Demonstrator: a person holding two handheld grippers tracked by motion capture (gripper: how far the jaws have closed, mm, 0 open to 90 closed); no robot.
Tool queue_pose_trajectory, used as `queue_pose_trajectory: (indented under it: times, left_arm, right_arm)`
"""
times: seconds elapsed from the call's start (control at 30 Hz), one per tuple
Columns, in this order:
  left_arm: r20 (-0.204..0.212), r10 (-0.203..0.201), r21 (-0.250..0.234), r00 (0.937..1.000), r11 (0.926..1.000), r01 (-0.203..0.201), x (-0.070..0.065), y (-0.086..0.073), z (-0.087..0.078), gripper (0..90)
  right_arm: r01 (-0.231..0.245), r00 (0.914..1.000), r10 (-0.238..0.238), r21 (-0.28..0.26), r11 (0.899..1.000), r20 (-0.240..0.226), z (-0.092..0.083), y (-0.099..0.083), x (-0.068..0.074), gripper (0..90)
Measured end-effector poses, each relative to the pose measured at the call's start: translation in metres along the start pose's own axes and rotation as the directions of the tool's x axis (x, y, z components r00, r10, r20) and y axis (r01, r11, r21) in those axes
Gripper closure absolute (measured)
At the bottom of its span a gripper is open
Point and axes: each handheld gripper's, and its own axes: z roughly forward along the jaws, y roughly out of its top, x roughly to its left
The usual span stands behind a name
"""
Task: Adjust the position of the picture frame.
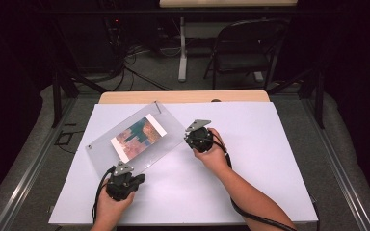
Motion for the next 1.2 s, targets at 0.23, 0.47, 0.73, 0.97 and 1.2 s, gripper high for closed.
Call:
queue_pose_trajectory:
  times: [0.23,0.47,0.73,0.97,1.2]
  left_arm:
    - [0.019,-0.004,0.002,0.9998,1.0000,0.004,0.000,0.000,-0.001,90.0]
    - [0.046,-0.017,0.016,0.9988,0.9997,0.017,0.000,0.001,0.001,90.0]
    - [0.076,-0.024,0.034,0.9968,0.9992,0.022,0.002,0.003,0.003,90.0]
    - [0.100,-0.038,0.055,0.9942,0.9980,0.033,0.003,0.012,0.011,90.0]
    - [0.104,-0.049,0.057,0.9933,0.9974,0.044,0.005,0.026,0.021,90.0]
  right_arm:
    - [0.012,0.9999,-0.012,-0.009,1.000,-0.008,-0.019,-0.010,0.005,85.7]
    - [0.011,0.9998,-0.011,-0.016,1.000,-0.015,-0.036,-0.026,0.013,85.8]
    - [-0.005,1.0000,0.005,-0.036,0.999,-0.006,-0.062,-0.052,0.026,85.9]
    - [-0.019,0.9998,0.019,-0.040,0.999,-0.007,-0.087,-0.076,0.036,86.0]
    - [-0.038,0.9991,0.037,-0.046,0.998,-0.022,-0.104,-0.088,0.044,86.0]
